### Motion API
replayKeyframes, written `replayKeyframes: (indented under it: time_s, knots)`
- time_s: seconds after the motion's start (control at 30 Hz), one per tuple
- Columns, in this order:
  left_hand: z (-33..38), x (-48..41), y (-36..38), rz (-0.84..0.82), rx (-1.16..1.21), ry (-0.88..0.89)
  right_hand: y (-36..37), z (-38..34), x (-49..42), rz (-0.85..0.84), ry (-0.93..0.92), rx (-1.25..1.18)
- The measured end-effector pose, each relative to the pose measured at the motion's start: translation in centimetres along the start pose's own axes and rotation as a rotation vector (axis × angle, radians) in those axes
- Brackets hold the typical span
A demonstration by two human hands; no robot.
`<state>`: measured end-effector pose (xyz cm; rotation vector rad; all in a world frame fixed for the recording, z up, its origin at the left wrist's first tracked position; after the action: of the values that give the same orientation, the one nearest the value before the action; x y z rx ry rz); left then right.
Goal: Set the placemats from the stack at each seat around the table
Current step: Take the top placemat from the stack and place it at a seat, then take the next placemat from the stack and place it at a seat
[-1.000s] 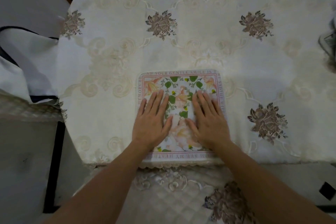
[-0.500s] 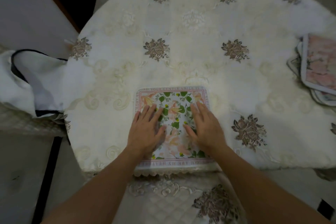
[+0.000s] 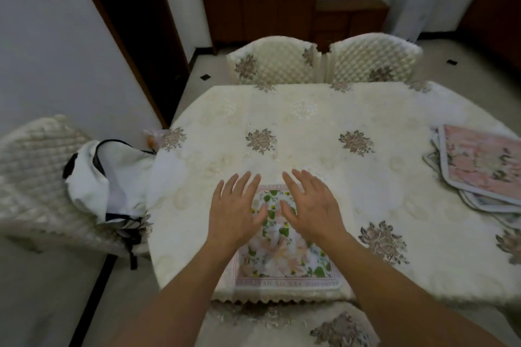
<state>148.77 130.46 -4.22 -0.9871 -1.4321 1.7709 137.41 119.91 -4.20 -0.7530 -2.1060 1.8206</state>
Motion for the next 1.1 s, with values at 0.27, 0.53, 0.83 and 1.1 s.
replayKeyframes:
  time_s: [0.27,0.53,0.83,1.1]
  knots:
    - [0.8,0.6,-1.7,0.027,-0.007,0.022,-1.8,0.1,1.2,0.047,0.017,0.039]
    - [7.4,0.3,-0.4,-0.032,0.107,0.212,-3.0,4.6,6.9,0.040,0.261,0.078]
    - [22.2,3.2,2.4,-0.127,0.214,0.574,-6.6,11.6,20.7,0.138,0.637,0.172]
    - [35.1,6.3,2.4,-0.144,0.236,0.826,-10.5,17.7,32.3,0.207,0.923,0.222]
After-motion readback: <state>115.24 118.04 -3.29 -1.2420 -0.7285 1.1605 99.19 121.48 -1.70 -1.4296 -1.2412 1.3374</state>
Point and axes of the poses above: each hand's wrist, its own x-axis away from the middle knuckle, its own y-axis out of the palm, z = x × y, the point moved 10 cm from there along -x, towards the middle knuckle, and after that the axes turned 3 degrees about -z, right-handed, at the moved point
